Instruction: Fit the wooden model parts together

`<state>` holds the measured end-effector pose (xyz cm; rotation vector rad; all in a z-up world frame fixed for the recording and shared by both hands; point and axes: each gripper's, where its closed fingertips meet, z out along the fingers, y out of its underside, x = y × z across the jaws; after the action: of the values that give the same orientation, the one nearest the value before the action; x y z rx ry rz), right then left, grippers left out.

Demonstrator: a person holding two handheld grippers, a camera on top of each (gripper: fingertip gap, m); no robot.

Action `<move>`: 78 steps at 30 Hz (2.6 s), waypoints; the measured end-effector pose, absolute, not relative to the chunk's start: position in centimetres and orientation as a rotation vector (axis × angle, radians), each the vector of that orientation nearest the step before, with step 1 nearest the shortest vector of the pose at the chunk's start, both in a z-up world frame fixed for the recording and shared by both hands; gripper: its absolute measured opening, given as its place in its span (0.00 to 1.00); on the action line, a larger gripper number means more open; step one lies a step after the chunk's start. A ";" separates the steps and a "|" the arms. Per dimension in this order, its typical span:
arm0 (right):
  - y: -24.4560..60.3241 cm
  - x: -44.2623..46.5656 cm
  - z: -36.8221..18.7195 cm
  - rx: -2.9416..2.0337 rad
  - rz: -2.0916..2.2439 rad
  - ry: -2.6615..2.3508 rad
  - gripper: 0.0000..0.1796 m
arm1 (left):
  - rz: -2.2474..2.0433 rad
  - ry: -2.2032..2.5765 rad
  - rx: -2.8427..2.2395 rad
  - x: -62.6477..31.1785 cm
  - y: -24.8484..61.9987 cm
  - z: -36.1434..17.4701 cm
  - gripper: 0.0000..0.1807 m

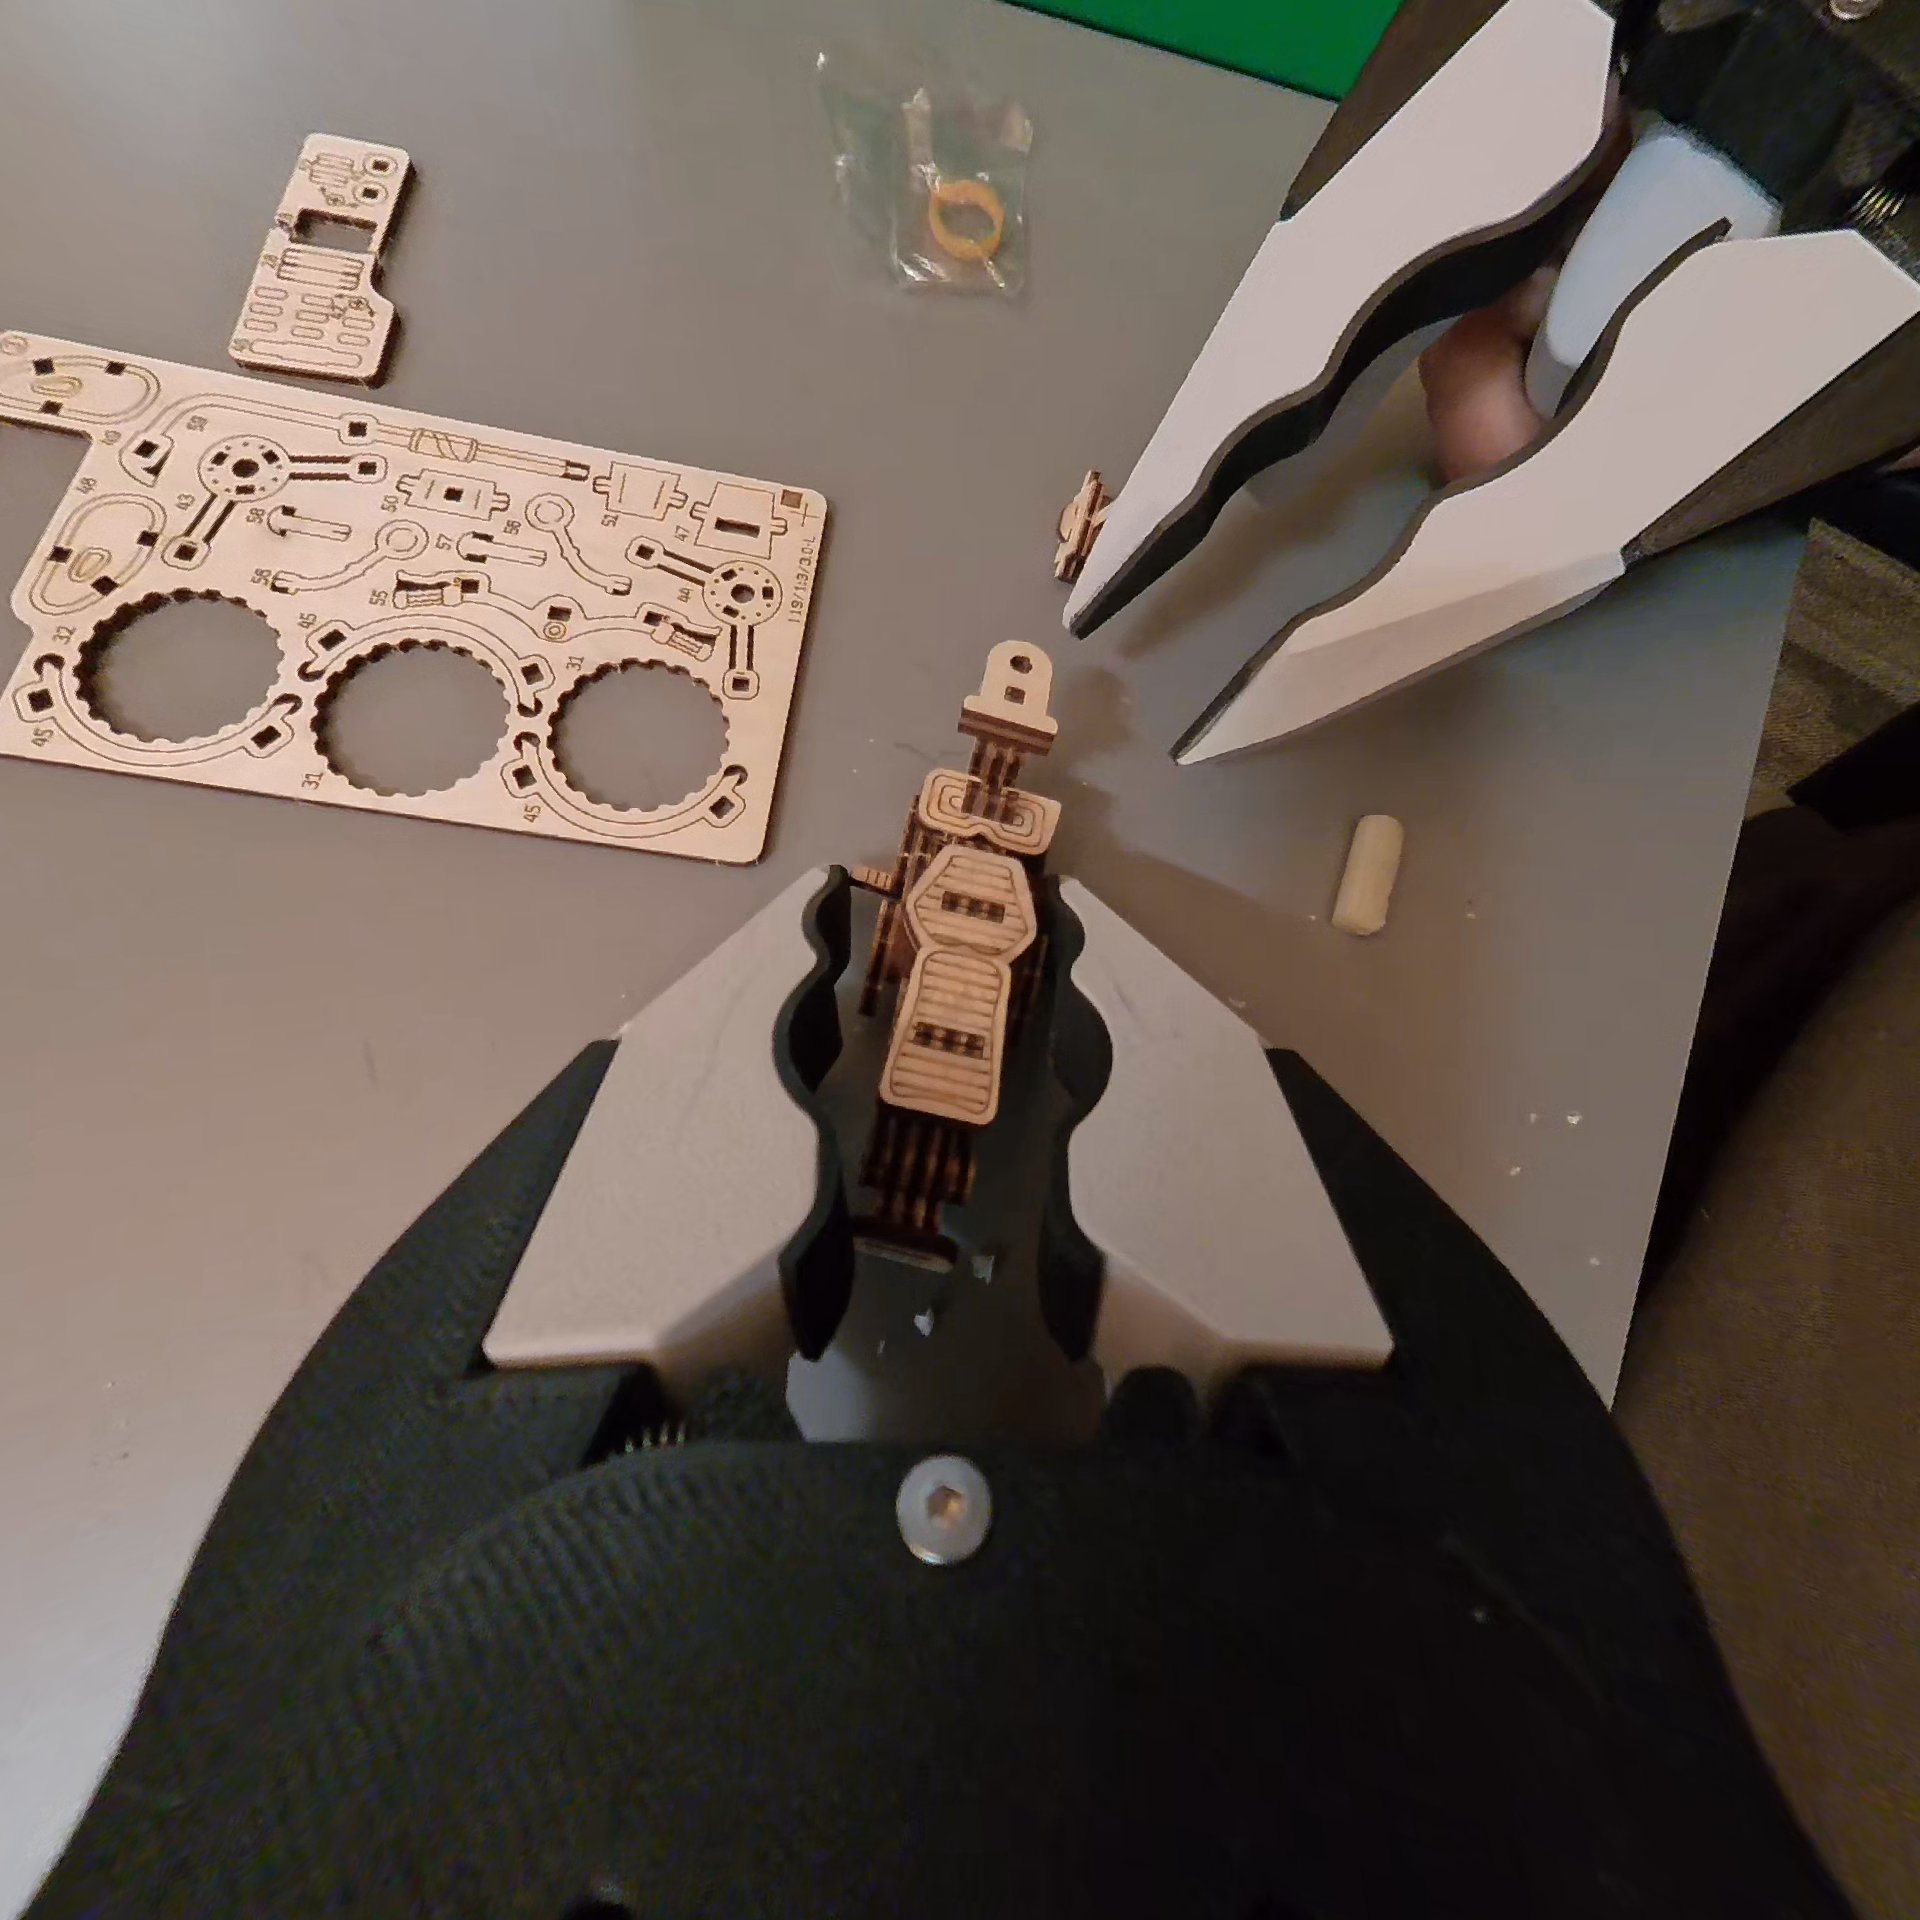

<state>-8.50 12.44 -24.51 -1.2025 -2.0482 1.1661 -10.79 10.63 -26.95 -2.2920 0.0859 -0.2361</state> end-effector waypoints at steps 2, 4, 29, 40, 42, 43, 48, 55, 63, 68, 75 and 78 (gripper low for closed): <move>12.4 -8.5 -24.5 -1.203 1.166 -2.048 0.14 | -0.237 0.085 -2.292 -10.8 10.6 -27.0 0.20; 12.4 -8.5 -24.5 -1.203 1.166 -2.049 0.14 | -0.238 0.085 -2.292 -10.8 10.6 -26.9 0.20; 12.6 -8.4 -24.3 -1.198 1.159 -2.041 0.14 | -0.225 0.051 -2.302 -11.2 10.3 -27.1 0.25; 12.5 -8.4 -24.4 -1.199 1.158 -2.042 0.14 | -0.210 -0.001 -2.288 -11.7 9.1 -26.6 0.24; 12.6 -8.4 -24.4 -1.199 1.158 -2.041 0.14 | -0.204 -0.015 -2.285 -11.8 8.8 -26.5 0.24; 12.6 -8.4 -24.4 -1.200 1.158 -2.041 0.14 | -0.200 -0.024 -2.283 -11.8 8.6 -26.5 0.24; 12.5 -8.5 -24.4 -1.200 1.157 -2.042 0.14 | -0.193 -0.067 -2.269 -12.2 7.7 -26.4 0.24; 12.4 -8.5 -24.5 -1.196 1.147 -2.046 0.14 | -0.194 -0.090 -2.264 -12.5 7.1 -26.3 0.24; 12.5 -8.6 -24.6 -1.200 1.147 -2.045 0.14 | -0.197 -0.105 -2.261 -12.5 6.4 -26.5 0.23; 12.4 -8.6 -24.6 -1.196 1.142 -2.048 0.14 | -0.205 -0.108 -2.258 -12.5 6.3 -26.5 0.23; 12.5 -8.6 -24.6 -1.197 1.142 -2.045 0.14 | -0.216 -0.107 -2.253 -12.4 6.4 -26.5 0.23; 12.5 -8.6 -24.6 -1.196 1.143 -2.046 0.14 | -0.221 -0.108 -2.253 -12.4 6.4 -26.5 0.23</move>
<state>-8.59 12.47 -24.60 -1.1962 -2.0461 1.1425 -12.40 6.38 -26.47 -2.2528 -0.1080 -0.2211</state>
